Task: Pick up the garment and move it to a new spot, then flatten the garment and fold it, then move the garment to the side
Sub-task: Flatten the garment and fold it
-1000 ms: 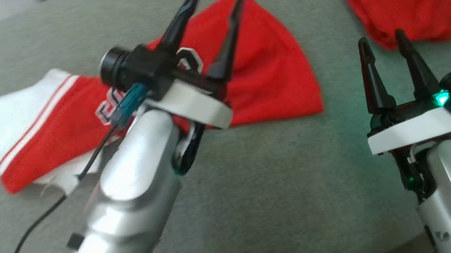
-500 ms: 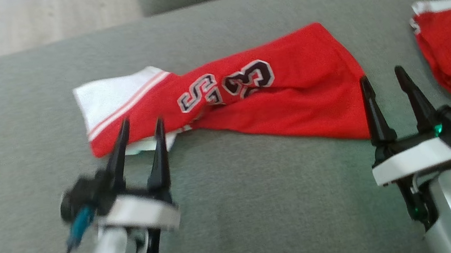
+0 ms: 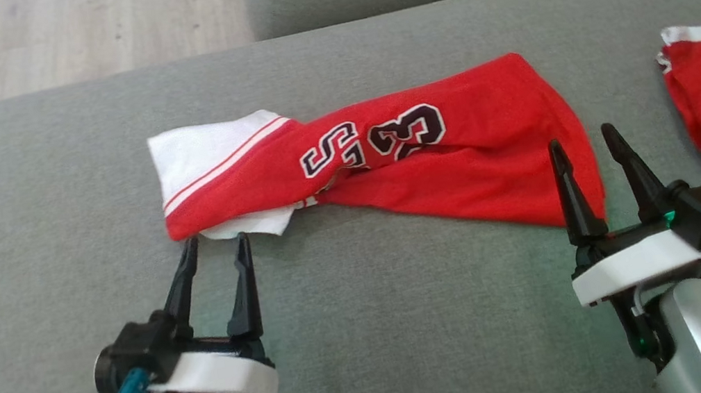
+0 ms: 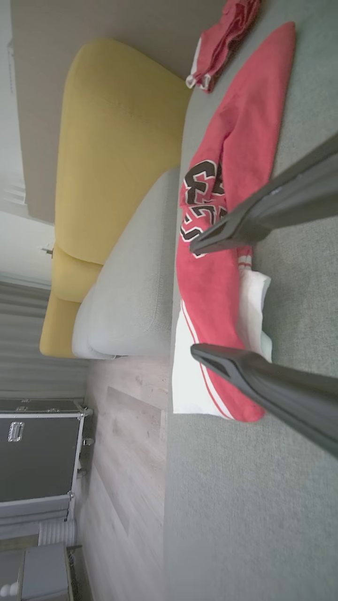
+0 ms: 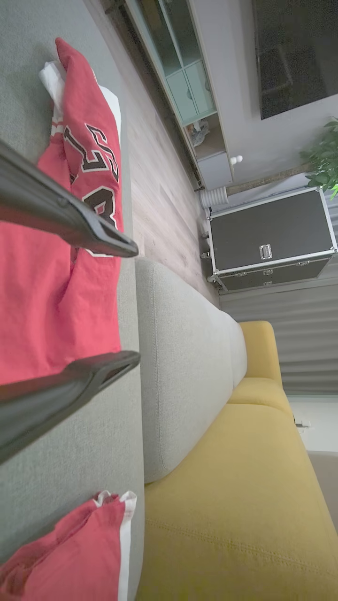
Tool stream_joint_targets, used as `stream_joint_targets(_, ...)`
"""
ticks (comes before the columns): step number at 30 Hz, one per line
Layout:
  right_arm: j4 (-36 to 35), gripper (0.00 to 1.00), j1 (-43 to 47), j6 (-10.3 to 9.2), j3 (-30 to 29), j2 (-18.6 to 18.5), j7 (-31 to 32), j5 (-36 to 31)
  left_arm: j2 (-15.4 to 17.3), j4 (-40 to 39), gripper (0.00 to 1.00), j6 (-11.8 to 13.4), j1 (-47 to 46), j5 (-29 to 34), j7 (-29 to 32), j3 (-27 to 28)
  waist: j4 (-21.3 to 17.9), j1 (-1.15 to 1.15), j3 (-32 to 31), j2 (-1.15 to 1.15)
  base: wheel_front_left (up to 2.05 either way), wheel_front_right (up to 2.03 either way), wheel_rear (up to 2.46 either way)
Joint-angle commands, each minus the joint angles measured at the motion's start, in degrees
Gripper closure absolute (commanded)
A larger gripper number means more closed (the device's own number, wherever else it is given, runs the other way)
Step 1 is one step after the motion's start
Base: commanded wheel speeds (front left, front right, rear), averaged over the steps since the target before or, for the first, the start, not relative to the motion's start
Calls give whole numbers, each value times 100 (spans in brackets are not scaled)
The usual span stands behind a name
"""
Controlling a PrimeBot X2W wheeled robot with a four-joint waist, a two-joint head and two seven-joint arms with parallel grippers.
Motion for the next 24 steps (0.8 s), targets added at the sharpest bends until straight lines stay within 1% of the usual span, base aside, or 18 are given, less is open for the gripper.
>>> stream_joint_targets(1, -160, 0, -199, -5, 125, -10, -63, -11, 24, -35, 0, -23, -337, 74, -30, 129, -88, 0, 63, 0, 0, 0, 0)
stream_joint_targets(4, -165, 0, -217, -5, 129, -10, -63, 8, 64, 446, 0, -43, -542, 195, 54, -106, -203, 0, 168, 0, 0, 0, 0)
stream_joint_targets(7, -179, 0, -250, -5, 123, -10, -63, 18, 82, 904, 0, -31, -826, 321, 260, -253, -306, 0, 301, 0, 0, 0, 0)
stream_joint_targets(14, -255, 0, -400, -5, 95, -10, -63, 63, 136, 1787, 0, 297, -1538, 631, 471, -370, -509, 0, 652, 0, 0, 0, 0)
stream_joint_targets(18, -268, 0, -461, -5, 87, -10, -63, 79, 167, 2205, 0, 545, -1811, 751, 471, -380, -593, 0, 773, 0, 0, 0, 0)
stream_joint_targets(22, -284, 0, -489, -5, 44, -10, -63, 87, 169, 2539, 0, 575, -1982, 822, 417, -467, -619, 0, 822, 0, 0, 0, 0)
stream_joint_targets(23, -285, 0, -491, -5, 32, -10, -63, 84, 161, 2607, 32, 575, -2012, 825, 398, -482, -616, 0, 823, 0, 0, 0, 0)
stream_joint_targets(24, -283, 0, -488, -5, 19, -10, -63, 80, 156, 2675, 83, 571, -2036, 831, 381, -502, -608, 0, 814, 0, 0, 0, 0)
